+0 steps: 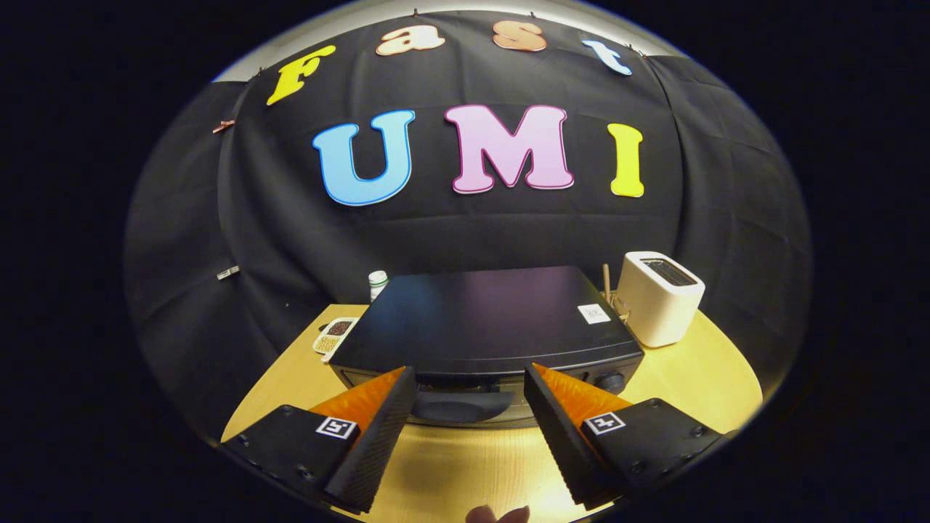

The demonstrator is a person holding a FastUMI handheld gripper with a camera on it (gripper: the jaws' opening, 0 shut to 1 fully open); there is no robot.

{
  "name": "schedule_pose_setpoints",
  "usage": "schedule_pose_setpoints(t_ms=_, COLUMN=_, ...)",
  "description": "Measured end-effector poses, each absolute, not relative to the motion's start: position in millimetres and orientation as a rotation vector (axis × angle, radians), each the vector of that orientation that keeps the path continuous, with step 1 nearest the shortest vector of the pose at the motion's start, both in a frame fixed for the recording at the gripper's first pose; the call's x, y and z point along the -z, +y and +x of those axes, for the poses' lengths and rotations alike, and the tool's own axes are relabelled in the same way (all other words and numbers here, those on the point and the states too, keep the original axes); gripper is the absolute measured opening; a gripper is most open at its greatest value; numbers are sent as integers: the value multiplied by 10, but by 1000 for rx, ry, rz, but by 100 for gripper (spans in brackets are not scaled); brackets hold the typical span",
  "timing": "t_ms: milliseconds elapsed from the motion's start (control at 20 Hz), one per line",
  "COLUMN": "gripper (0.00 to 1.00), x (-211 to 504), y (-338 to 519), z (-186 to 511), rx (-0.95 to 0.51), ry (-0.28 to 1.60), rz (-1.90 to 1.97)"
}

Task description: Open the toaster oven, put the food inside, and close the toaster oven door.

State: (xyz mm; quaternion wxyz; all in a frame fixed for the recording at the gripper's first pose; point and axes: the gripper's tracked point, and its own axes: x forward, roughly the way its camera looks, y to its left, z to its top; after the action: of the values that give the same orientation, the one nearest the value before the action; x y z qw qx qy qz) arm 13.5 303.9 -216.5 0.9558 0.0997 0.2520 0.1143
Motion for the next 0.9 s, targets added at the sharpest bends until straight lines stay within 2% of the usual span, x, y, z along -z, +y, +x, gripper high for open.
schedule_pose_setpoints(t_ms=350, gripper=97, x=2463, y=3273, z=290, rx=-210, ry=572, rz=185)
schedule_pose_setpoints(t_ms=500, gripper=98, x=2530, y=3135, z=326, rx=-132, ry=599, rz=165)
schedule_pose_setpoints(t_ms=900, gripper=98, x=2619, y=3125, z=103, rx=-157, ry=600, rz=133)
